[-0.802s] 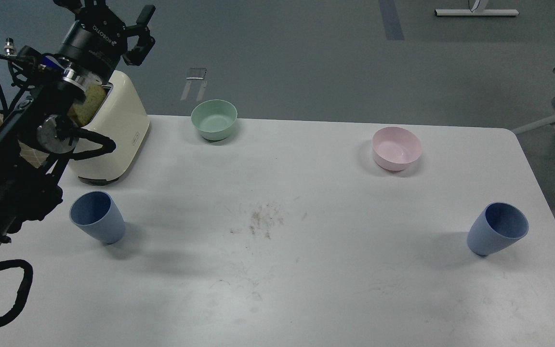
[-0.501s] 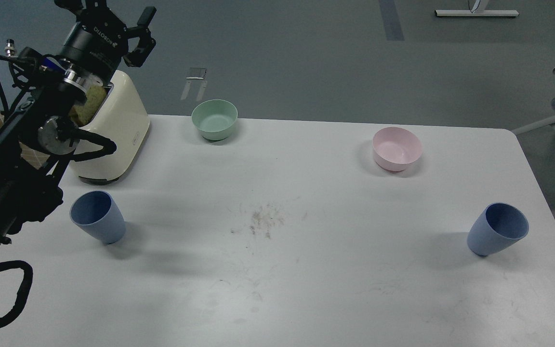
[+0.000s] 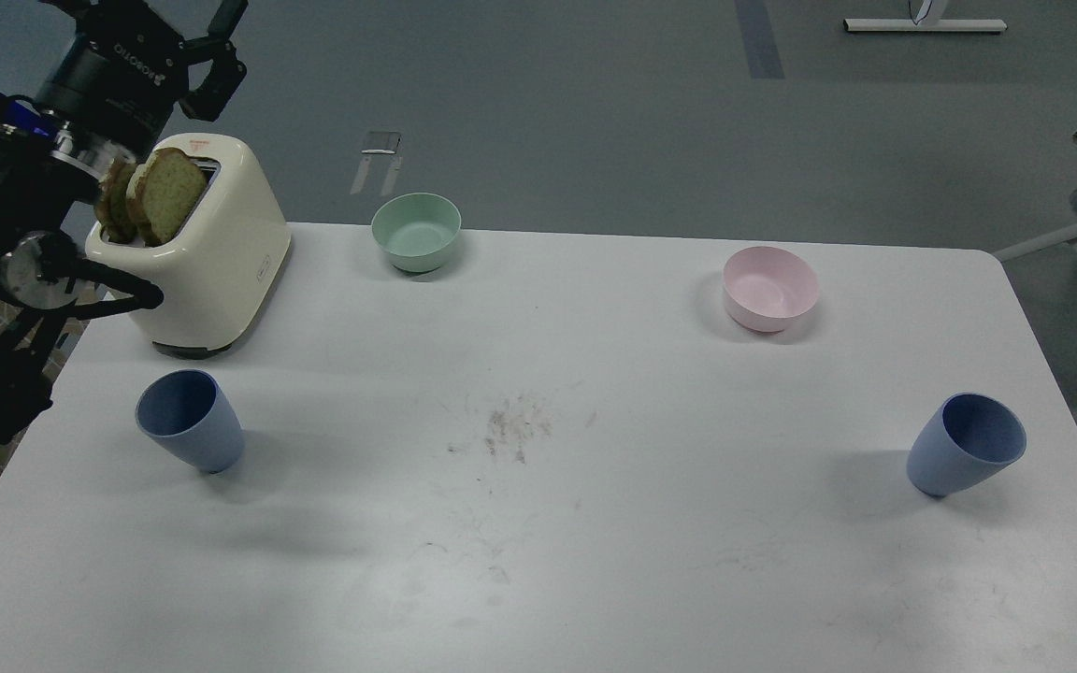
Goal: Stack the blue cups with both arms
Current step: 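Lower the left gripper from beside the toaster toward the blue cup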
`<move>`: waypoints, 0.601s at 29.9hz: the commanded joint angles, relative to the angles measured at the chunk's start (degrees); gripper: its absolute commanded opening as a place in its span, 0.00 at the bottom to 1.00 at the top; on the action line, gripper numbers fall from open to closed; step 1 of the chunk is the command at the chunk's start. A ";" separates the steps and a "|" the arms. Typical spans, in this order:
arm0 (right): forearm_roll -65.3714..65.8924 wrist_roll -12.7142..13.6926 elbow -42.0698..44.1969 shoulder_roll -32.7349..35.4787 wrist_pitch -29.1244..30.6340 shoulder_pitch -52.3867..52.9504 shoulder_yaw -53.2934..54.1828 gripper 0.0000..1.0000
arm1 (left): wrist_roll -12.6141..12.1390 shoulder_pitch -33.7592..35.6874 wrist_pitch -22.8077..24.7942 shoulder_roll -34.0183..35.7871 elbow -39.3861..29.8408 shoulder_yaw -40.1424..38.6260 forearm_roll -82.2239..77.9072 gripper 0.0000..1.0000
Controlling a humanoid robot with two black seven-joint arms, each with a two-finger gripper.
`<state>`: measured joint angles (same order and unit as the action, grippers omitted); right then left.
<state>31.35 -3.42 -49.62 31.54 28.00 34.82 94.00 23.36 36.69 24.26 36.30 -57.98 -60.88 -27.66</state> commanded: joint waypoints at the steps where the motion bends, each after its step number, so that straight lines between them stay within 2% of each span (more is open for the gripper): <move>1: -0.06 -0.01 -0.30 0.01 0.00 -1.77 0.92 1.00 | 0.63 -6.96 -1.41 7.45 -8.25 -0.02 -8.33 0.92; 7: -0.06 -0.10 -0.39 -0.16 0.00 -3.53 1.71 1.00 | 1.95 -18.83 -2.90 17.38 -19.78 -2.39 -27.84 0.87; 12: -0.06 -0.10 -0.74 -0.43 0.00 -3.89 2.32 1.00 | 1.95 -22.98 -5.62 22.75 -21.29 -2.05 -44.10 0.81; 18: -0.06 -0.18 -1.27 -0.43 0.00 -4.85 4.43 1.00 | 2.04 -24.91 -6.15 27.50 -21.38 -0.82 -67.63 0.80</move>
<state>31.28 -3.52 -50.71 31.15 28.00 30.75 97.24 25.38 13.11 18.47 61.89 -79.33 -62.27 -82.89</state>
